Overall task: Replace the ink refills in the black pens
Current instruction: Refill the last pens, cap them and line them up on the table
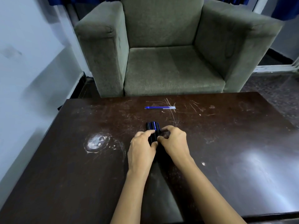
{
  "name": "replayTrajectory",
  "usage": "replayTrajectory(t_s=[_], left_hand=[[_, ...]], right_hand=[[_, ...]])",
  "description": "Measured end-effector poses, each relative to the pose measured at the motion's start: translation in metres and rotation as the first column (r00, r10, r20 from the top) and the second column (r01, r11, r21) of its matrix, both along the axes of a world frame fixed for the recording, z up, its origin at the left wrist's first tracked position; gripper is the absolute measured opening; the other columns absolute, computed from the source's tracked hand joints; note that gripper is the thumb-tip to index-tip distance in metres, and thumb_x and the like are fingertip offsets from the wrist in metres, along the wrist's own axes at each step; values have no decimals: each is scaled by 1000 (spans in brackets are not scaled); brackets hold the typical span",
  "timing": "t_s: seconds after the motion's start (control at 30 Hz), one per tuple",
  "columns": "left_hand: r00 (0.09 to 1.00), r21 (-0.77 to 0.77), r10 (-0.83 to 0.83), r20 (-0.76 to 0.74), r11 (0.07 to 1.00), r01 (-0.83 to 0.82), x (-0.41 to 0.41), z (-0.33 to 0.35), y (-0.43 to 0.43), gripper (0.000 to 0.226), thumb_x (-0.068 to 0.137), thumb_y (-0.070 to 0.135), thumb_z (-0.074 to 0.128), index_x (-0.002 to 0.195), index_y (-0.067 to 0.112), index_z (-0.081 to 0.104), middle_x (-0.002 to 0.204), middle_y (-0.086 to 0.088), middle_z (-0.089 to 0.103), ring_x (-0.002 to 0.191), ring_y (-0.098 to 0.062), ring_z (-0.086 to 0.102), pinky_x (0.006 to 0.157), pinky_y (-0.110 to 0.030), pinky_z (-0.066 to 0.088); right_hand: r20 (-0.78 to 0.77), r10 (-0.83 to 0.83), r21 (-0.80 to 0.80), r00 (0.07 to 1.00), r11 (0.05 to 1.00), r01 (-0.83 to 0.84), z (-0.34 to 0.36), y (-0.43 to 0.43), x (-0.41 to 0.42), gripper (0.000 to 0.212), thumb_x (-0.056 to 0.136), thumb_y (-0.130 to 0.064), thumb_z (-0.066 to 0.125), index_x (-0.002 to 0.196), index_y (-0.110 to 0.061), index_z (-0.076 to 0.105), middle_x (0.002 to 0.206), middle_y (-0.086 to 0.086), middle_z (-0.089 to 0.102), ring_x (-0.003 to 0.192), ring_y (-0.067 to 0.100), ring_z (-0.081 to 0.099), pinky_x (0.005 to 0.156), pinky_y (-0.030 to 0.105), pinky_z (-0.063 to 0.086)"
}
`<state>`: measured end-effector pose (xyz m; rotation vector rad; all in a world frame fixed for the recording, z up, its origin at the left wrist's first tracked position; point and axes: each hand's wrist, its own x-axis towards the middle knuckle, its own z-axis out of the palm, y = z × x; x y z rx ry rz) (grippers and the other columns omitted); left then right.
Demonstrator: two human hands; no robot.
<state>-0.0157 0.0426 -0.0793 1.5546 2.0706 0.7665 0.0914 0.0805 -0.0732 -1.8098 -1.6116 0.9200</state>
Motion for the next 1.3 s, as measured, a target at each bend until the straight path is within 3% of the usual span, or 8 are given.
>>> replayTrajectory(t_s=[0.2, 0.33, 0.57, 0.67, 0.93, 1.1, 1.2, 1.3], left_hand=[[1000, 15, -23, -8, 1000, 24, 3, -1, 0, 44, 89, 25, 63, 132, 33, 54, 129, 5, 53, 115, -18, 54, 86, -37, 54], [999, 49, -47, -26, 998, 49, 3, -3, -1, 45, 90, 22, 62, 133, 28, 53, 131, 4, 51, 119, -19, 52, 90, -35, 52], [993, 23, -113, -29, 993, 114, 3, -1, 0, 53, 93, 16, 56, 143, 23, 41, 144, -2, 45, 132, -21, 42, 105, -36, 42], [993, 29, -113, -33, 993, 114, 2, -1, 0, 53, 93, 17, 57, 143, 23, 41, 143, -3, 46, 131, -22, 42, 106, -37, 42], [996, 75, -88, 11, 993, 87, 0, -2, 0, 47, 95, 20, 54, 140, 23, 43, 137, -3, 49, 126, -22, 47, 101, -37, 45], [997, 96, -50, 52, 994, 45, -3, -4, 1, 45, 95, 21, 54, 139, 22, 45, 134, -3, 51, 124, -21, 50, 100, -40, 47], [997, 107, -49, 58, 993, 42, -4, -4, 1, 44, 95, 22, 53, 139, 22, 45, 134, -2, 50, 124, -20, 49, 99, -38, 48], [997, 116, -46, 69, 993, 38, -5, -4, 0, 43, 95, 23, 53, 138, 22, 45, 135, -1, 49, 126, -19, 48, 97, -36, 48]], right_hand=[[22, -15, 4, 1000, 1000, 15, -1, 1, 0, 28, 83, -12, 64, 111, -16, 65, 86, 1, 65, 74, 14, 61, 62, 22, 48], [28, -28, 11, 999, 1000, 27, -1, 0, -2, 26, 84, -12, 63, 109, -18, 66, 95, 6, 69, 82, 20, 66, 68, 28, 53], [19, -27, 15, 999, 1000, 27, 0, -2, -1, 25, 83, -13, 64, 108, -18, 67, 92, 4, 68, 82, 19, 65, 70, 29, 53], [23, -26, 19, 999, 999, 25, 0, -2, -1, 25, 83, -13, 64, 108, -17, 67, 89, 3, 66, 78, 17, 62, 68, 24, 48], [-5, -59, 45, 998, 997, 59, 4, 3, 9, 21, 85, -18, 65, 106, -14, 66, 88, 0, 66, 82, 16, 64, 76, 30, 56], [3, -159, 139, 987, 978, 157, 13, 22, 31, 18, 88, -13, 62, 103, -12, 69, 85, 1, 67, 74, 12, 60, 71, 22, 46], [77, -125, 251, 989, 963, 102, 17, 43, 32, 20, 87, -8, 59, 103, -12, 71, 92, 8, 71, 79, 20, 65, 76, 31, 54], [233, -12, 292, 972, 955, -59, 20, 74, 22, 23, 86, -9, 60, 105, -14, 71, 101, 12, 71, 91, 29, 66, 82, 38, 55]])
